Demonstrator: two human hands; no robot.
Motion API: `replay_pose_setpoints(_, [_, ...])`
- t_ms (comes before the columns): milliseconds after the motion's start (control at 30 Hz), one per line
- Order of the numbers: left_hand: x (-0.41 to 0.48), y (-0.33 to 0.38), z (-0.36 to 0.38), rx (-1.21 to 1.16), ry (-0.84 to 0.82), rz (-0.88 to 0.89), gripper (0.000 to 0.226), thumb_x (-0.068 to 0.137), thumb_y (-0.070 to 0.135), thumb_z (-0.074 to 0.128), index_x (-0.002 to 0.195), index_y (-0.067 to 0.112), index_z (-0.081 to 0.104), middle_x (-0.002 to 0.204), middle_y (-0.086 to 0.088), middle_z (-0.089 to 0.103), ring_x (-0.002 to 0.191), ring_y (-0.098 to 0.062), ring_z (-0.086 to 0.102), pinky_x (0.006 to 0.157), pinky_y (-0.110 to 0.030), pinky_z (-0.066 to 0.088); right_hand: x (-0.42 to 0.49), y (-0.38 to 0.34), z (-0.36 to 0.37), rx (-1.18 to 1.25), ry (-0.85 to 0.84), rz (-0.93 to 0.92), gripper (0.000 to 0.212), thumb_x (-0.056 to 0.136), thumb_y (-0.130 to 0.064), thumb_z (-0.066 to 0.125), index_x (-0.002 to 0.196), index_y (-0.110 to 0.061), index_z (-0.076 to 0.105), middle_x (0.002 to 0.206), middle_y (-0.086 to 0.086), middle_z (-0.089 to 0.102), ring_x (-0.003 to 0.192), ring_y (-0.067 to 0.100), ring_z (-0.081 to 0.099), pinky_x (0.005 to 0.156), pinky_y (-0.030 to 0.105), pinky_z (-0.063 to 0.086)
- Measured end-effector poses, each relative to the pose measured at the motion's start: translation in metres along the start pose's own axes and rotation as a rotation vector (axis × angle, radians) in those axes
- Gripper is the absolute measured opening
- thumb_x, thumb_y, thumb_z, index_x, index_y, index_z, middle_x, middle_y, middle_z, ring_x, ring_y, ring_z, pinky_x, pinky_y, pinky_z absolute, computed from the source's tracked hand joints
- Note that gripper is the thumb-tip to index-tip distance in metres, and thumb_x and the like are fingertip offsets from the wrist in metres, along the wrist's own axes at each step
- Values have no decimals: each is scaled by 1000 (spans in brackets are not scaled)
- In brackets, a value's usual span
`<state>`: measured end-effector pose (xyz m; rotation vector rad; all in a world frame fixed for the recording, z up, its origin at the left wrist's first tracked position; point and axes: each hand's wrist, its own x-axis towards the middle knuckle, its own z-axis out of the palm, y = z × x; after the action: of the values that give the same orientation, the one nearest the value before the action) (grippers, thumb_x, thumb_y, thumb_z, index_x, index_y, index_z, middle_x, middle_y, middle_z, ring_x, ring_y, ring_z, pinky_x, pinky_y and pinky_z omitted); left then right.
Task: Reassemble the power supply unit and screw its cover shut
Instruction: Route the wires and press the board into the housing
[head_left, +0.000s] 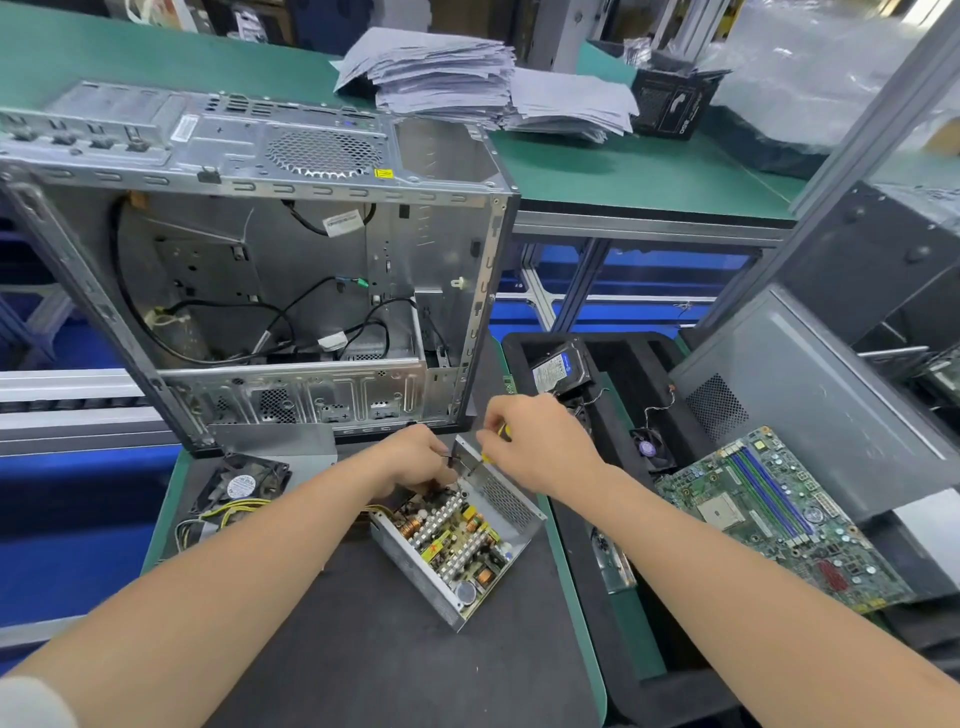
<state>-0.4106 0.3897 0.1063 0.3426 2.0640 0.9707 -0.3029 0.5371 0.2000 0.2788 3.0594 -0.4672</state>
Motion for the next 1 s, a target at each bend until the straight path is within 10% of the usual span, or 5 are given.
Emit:
replay_pose_setpoints(233, [-7,-16,9,-255,85,-98,43,74,12,92,113,7,74,113,-14,74,115,-32,65,106,-42,50,-11,14,-21,268,169,142,16,94,-39,71,84,-25,72,68,-10,62,58,5,55,51,19,39])
replay_pose_setpoints(567, [-15,-5,29,-4,303,51,13,84,22,86,92,21,76,93,4,72,74,-10,64,58,-23,45,-47,29,-22,505,395,159,23,95,-40,72,79,-24,72,74,-10,71,73,8,63,63,14,46])
replay_pose_setpoints(1000, [-29,17,49,272,500,47,9,92,11,63,85,18,63,98,-6,68,89,-26,65,81,-39,55,-65,75,33,669,49,140,14,104,-22,59,99,-35,63,85,-3,69,70,11,63,69,42,61])
